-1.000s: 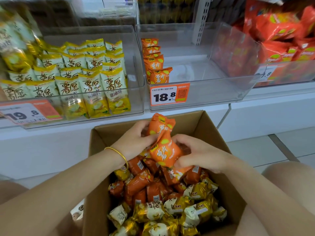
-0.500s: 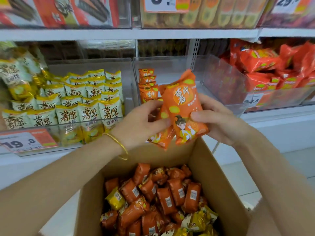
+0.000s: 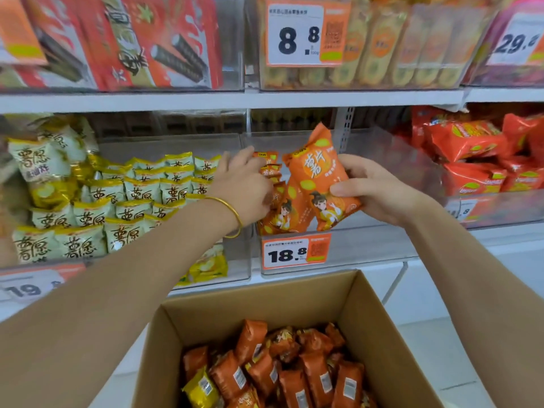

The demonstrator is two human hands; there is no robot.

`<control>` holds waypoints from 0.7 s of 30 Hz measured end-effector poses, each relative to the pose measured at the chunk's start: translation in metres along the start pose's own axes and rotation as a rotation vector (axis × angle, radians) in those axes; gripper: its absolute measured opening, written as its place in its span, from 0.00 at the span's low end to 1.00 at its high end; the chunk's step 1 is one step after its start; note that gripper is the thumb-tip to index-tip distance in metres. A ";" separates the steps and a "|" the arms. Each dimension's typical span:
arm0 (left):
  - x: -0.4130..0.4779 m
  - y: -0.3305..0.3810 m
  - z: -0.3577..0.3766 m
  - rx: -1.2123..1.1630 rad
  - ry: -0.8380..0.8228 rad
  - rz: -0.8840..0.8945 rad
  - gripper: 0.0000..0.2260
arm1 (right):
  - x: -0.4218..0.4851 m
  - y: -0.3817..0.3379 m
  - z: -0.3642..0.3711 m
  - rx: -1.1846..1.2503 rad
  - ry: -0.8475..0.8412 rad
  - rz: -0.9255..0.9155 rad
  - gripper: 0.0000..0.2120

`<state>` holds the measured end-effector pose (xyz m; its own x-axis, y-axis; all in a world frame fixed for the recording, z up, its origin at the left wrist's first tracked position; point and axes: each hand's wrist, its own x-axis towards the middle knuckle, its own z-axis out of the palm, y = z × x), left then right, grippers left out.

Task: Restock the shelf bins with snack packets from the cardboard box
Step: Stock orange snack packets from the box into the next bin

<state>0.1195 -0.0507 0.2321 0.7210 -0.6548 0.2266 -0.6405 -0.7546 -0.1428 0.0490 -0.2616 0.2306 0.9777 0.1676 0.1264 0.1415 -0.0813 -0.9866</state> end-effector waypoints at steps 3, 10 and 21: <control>0.013 0.003 0.000 0.111 -0.113 -0.031 0.12 | 0.005 -0.003 -0.001 -0.032 -0.064 0.039 0.33; 0.020 0.010 0.006 0.137 -0.087 -0.105 0.16 | 0.013 -0.003 0.006 -0.063 -0.138 0.100 0.25; 0.013 0.001 0.030 -0.328 0.196 -0.240 0.08 | 0.005 0.007 0.012 -0.185 -0.027 0.061 0.26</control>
<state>0.1360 -0.0614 0.2063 0.8161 -0.4184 0.3987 -0.5336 -0.8104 0.2419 0.0532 -0.2498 0.2235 0.9812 0.1829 0.0617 0.1107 -0.2712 -0.9561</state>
